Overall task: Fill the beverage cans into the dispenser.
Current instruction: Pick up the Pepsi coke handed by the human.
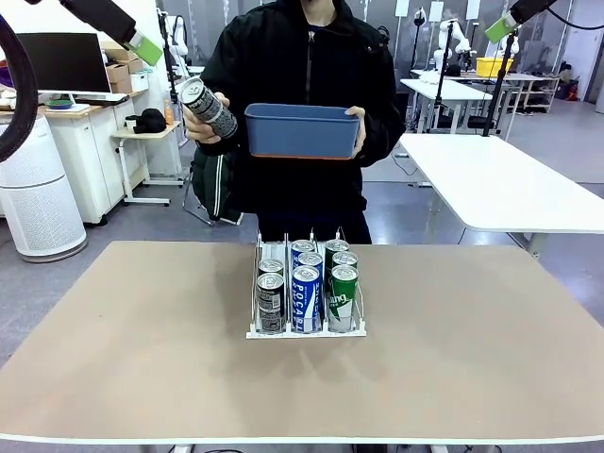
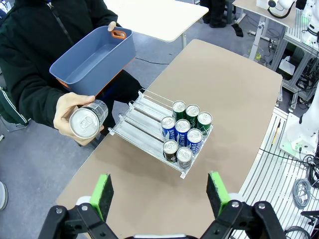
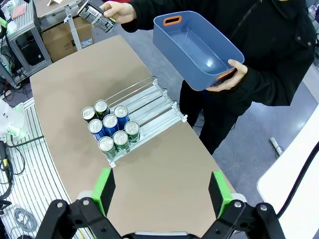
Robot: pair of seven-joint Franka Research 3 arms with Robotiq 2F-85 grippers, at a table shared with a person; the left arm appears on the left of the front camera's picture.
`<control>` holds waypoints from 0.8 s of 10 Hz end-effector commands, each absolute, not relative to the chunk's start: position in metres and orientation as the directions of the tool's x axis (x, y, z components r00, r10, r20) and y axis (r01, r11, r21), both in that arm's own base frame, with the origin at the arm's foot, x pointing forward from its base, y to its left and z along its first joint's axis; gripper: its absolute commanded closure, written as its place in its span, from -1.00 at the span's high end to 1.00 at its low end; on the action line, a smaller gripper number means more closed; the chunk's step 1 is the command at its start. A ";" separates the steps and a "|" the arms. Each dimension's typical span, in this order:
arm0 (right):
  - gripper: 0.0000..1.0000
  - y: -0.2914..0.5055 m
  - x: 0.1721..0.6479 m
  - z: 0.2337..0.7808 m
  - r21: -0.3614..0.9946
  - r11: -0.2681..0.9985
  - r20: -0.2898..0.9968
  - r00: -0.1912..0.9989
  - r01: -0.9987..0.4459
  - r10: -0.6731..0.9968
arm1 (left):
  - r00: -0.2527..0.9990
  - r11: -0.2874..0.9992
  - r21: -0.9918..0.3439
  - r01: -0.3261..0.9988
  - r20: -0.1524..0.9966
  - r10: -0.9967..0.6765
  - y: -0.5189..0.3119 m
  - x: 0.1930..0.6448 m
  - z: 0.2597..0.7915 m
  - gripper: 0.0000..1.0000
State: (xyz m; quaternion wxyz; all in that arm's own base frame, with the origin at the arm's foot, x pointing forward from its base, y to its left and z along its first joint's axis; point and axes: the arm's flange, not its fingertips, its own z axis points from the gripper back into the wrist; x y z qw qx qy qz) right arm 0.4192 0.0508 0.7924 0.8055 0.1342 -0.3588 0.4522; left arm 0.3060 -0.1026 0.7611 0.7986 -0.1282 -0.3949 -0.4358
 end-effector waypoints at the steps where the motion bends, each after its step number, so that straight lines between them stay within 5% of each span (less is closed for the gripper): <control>1: 1.00 0.051 0.419 0.792 -0.098 0.556 0.699 0.340 -0.825 0.629 | 0.314 0.591 0.126 0.797 0.749 -0.583 -0.103 0.306 0.761 1.00; 8: 1.00 0.051 0.419 0.792 -0.098 0.556 0.699 0.340 -0.825 0.629 | 0.314 0.591 0.126 0.797 0.749 -0.583 -0.103 0.306 0.761 1.00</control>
